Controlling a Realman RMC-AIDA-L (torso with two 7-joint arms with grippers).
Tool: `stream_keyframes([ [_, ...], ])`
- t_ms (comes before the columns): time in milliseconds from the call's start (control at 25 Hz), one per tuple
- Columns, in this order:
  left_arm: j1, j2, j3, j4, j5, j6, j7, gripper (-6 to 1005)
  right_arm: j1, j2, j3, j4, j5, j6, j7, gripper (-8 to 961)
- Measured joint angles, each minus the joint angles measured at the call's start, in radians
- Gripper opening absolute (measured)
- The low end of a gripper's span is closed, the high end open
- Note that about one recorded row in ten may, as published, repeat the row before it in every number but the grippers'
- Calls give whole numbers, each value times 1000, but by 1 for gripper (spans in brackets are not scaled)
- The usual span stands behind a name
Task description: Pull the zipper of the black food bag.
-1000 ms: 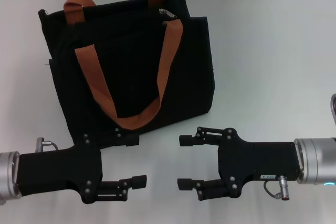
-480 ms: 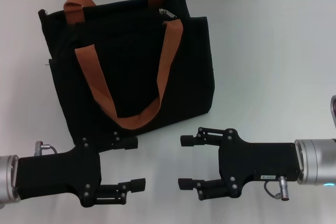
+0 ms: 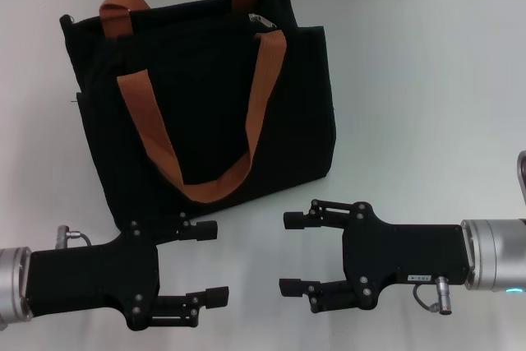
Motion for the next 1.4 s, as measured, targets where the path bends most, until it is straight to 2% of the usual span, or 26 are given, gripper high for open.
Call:
stream_keyframes([
  [1400,-5,0,0,0,7,-16,2,815,2,0,0,0,5,14,-9,806],
])
